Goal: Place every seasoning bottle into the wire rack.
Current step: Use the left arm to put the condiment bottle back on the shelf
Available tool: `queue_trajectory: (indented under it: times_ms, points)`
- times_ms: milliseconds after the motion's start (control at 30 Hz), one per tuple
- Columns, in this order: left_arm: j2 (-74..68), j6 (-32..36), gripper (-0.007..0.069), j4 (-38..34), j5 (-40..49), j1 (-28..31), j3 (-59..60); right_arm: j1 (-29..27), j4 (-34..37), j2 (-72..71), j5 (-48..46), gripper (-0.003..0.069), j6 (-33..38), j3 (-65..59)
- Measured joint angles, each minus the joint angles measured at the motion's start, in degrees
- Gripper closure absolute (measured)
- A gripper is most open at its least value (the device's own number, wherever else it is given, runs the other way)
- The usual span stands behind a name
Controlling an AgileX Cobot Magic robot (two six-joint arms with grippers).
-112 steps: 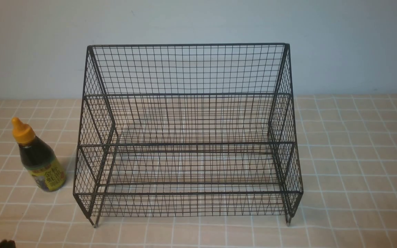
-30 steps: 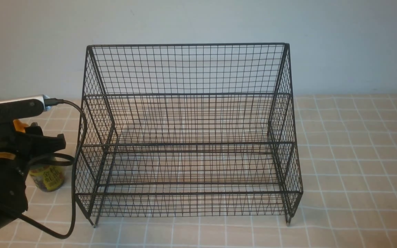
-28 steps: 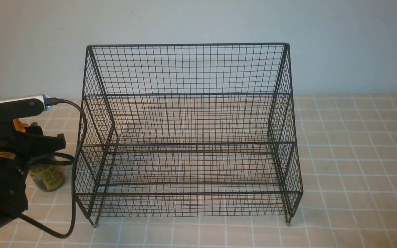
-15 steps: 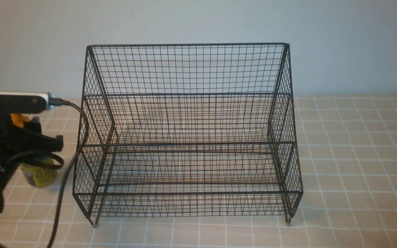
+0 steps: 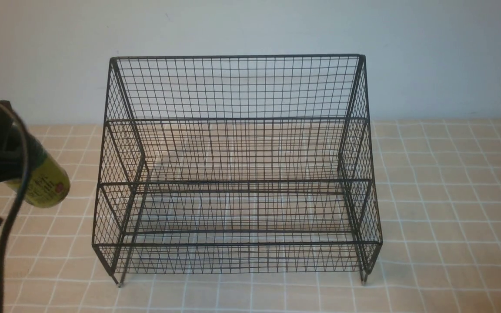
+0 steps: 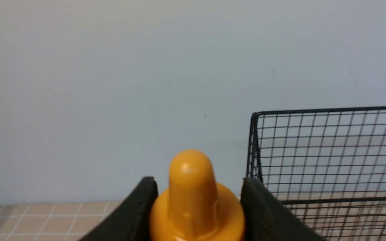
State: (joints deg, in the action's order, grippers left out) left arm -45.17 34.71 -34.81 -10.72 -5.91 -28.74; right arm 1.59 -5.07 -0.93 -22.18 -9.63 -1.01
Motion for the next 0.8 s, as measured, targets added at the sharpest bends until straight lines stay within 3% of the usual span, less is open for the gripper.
queue_trajectory:
  times_ms: [233,433,600,800]
  points:
    - [4.79,-3.74,0.0342,0.67,8.42,-1.03,0.00,0.00,0.00,0.00,0.00,0.0671,0.00,0.00]
    - [4.53,-5.83,0.0342,0.93,10.72,-7.85,0.17,0.00,0.00,0.00,0.00,0.0671,0.00,0.00]
    - [1.17,-5.24,0.0342,0.93,6.34,-15.76,0.17,0.00,0.00,0.00,0.00,0.0671,0.00,0.00]
    - [-5.46,-4.57,0.0342,0.87,-1.42,-20.56,0.17,0.00,0.00,0.00,0.00,0.0671,0.00,0.00]
